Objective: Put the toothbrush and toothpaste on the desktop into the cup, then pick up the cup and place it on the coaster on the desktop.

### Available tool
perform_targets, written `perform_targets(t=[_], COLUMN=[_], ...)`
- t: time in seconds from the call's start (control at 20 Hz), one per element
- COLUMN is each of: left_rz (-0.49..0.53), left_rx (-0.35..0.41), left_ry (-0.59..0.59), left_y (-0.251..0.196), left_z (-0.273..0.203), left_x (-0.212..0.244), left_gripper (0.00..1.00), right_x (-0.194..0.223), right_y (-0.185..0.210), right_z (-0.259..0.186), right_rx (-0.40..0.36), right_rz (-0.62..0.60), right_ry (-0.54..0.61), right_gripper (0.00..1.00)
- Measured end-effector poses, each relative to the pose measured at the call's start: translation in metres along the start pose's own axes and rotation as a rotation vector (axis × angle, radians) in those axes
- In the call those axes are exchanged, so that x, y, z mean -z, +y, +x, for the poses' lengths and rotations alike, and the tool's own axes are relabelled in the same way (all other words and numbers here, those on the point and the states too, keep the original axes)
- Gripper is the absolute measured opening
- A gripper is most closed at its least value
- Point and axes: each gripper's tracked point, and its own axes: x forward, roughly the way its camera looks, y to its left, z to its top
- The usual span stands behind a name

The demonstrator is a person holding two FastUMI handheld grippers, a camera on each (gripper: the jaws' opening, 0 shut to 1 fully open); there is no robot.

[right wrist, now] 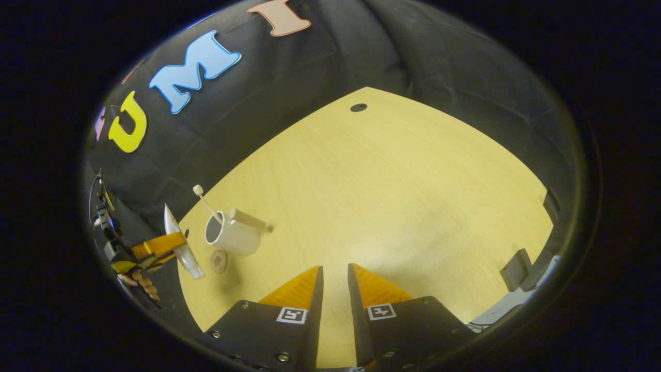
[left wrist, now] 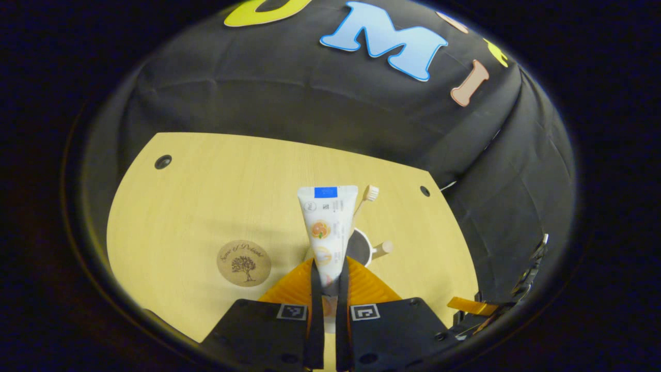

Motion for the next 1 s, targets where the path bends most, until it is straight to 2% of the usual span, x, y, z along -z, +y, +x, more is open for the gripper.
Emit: perform_targets(t=[0.5, 0.65, 0.85, 0.9, 1.0], left_rz=[-0.05, -0.072, -0.069, -0.057, -0.064], left_rx=[-0.029, -0.068, -0.13, -0.158, -0.156], left_ry=[-0.152, -0.173, -0.189, -0.183, -0.159], left_y=[-0.018, -0.016, -0.007, -0.002, 0.0], left_z=[0.036, 0.05, 0.067, 0.07, 0.074], left_x=[-0.07, -0.069, -0.064, -0.057, -0.046], left_gripper=[0.14, 0.19, 0.14, 0.17, 0.24], right_x=[-0.004, -0.009, -0.019, -0.022, -0.026], right_y=[-0.041, -0.057, -0.072, -0.075, -0.075], right_z=[-0.002, -0.003, -0.001, 0.0, 0.002], right_rx=[0.023, 0.031, 0.037, 0.036, 0.034], right_rz=[0.003, -0.004, 0.009, 0.01, 0.003], right_ry=[0.045, 0.058, 0.067, 0.065, 0.064], right_gripper=[0.28, 0.28, 0.28, 0.28, 0.28])
